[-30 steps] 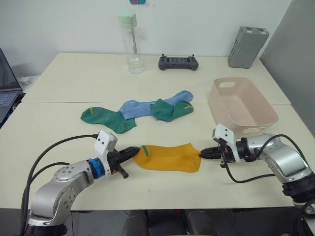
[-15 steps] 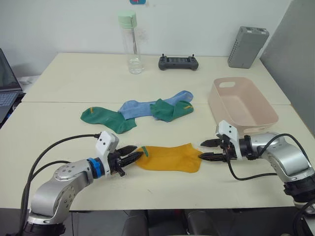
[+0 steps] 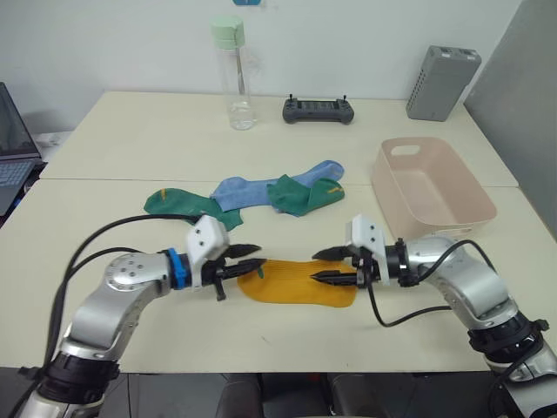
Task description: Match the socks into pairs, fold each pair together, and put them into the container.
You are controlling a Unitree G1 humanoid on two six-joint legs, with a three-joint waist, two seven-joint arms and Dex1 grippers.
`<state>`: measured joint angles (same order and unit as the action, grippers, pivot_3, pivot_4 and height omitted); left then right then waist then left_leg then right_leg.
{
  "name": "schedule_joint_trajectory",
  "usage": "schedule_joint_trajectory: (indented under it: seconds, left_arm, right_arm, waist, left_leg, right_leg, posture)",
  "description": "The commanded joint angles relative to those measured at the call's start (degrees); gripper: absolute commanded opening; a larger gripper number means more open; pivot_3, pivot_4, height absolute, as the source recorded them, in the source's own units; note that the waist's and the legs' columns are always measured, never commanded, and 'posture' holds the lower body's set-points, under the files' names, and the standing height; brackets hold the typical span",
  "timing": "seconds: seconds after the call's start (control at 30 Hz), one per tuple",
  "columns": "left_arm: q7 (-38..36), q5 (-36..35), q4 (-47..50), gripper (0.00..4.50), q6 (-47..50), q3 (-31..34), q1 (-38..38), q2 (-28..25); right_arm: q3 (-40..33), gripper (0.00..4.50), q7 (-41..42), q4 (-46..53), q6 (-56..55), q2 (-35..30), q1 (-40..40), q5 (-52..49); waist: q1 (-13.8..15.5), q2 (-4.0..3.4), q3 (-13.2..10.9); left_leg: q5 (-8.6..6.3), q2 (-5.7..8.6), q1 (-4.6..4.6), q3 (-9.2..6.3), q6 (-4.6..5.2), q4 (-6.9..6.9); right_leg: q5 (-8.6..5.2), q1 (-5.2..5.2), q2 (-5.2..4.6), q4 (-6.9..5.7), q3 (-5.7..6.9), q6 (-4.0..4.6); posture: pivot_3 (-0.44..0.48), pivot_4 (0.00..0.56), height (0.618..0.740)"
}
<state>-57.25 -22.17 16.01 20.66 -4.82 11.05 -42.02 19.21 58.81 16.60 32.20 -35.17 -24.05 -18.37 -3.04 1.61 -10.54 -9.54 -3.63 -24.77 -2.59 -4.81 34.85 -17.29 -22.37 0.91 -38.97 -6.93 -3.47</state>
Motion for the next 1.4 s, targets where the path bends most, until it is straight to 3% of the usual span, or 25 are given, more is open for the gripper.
schedule_joint_trajectory:
  seconds: [0.03, 0.1, 0.43, 0.63, 0.77, 1.1, 1.33, 1.4]
  left_arm:
    - [-1.29, 5.72, -2.8, 0.01, -5.31, -2.99, 1.24, -0.87]
    - [-1.08, 8.2, -5.13, 0.0, -7.37, -3.98, 0.89, -0.97]
    - [-1.78, 10.18, -9.61, 0.0, -11.7, -1.88, -2.83, -1.91]
    - [-3.04, 4.38, -4.66, 0.0, -7.79, 0.65, -5.08, -0.94]
    - [-3.47, 1.94, -1.17, 0.0, -6.61, 1.42, -6.15, -0.82]
    - [-3.31, -0.47, 3.11, 0.0, -3.29, 1.25, -1.8, -0.15]
    - [-3.14, -0.08, 3.71, 0.0, -2.5, 0.38, -1.57, -0.12]
    - [-2.94, 0.06, 3.94, 0.0, -2.25, 0.07, -1.35, 0.09]
  right_arm:
    - [0.61, 0.63, 0.27, -0.86, -2.76, -0.51, 0.89, 2.14]
    - [0.28, 0.04, 0.32, -2.18, -3.64, -1.25, 2.2, 2.89]
    - [-3.3, 0.04, 1.26, -5.62, -7.07, -6.26, 6.45, 4.2]
    - [-9.13, 0.04, 2.7, 1.03, 0.05, -6.47, 6.92, -4.84]
    - [-11.59, 0.98, -0.47, 4.34, 5.36, -5.9, 6.88, -7.56]
    - [-8.55, 4.47, -6.71, 1.95, 5.66, -4.23, 7.82, -2.34]
    - [-7.78, 4.47, -5.59, 1.88, 9.86, -5.09, 8.35, -3.66]
    - [-7.91, 4.09, -5.4, 2.26, 10.41, -5.04, 8.51, -4.3]
  waist:
    - [-0.1, 0.0, 0.0]
    - [-0.19, 0.0, 0.0]
    - [-0.2, 0.0, 0.0]
    - [-0.28, 0.0, 0.0]
    - [-0.21, 0.0, 0.0]
    - [-0.2, 0.0, 0.0]
    - [-0.25, 0.0, 0.0]
    - [-0.22, 0.0, 0.0]
  left_leg:
    - [0.0, 0.0, 0.0, 0.0, 0.0, 0.01]
    - [0.0, 0.0, 0.01, 0.01, 0.01, 0.04]
    - [0.01, -0.02, 0.03, 0.0, 0.01, 0.04]
    - [0.01, -0.03, 0.04, 0.0, 0.01, 0.05]
    - [0.01, -0.03, 0.03, -0.02, 0.01, 0.05]
    - [0.01, -0.02, 0.03, -0.01, 0.01, 0.08]
    - [0.01, -0.02, 0.03, 0.0, 0.01, 0.05]
    - [0.01, -0.02, 0.03, -0.01, 0.01, 0.05]
  right_leg:
    - [0.0, 0.0, 0.01, -0.01, 0.0, -0.01]
    - [0.01, 0.02, 0.0, -0.02, -0.03, -0.02]
    - [0.0, 0.03, 0.0, -0.04, -0.01, -0.02]
    - [0.02, 0.04, 0.0, -0.05, -0.03, -0.05]
    - [0.02, 0.05, 0.01, -0.05, -0.02, -0.05]
    - [-0.08, 0.05, 0.01, -0.04, -0.01, 0.13]
    - [0.02, 0.04, 0.01, -0.04, -0.03, -0.06]
    - [0.02, 0.04, 0.01, -0.03, -0.03, -0.05]
  posture:
    - [0.0, 0.15, 0.74]
    - [0.0, 0.15, 0.74]
    - [0.0, 0.15, 0.74]
    - [0.0, 0.15, 0.74]
    - [0.0, 0.15, 0.74]
    - [0.0, 0.15, 0.74]
    - [0.0, 0.15, 0.74]
    - [0.0, 0.15, 0.74]
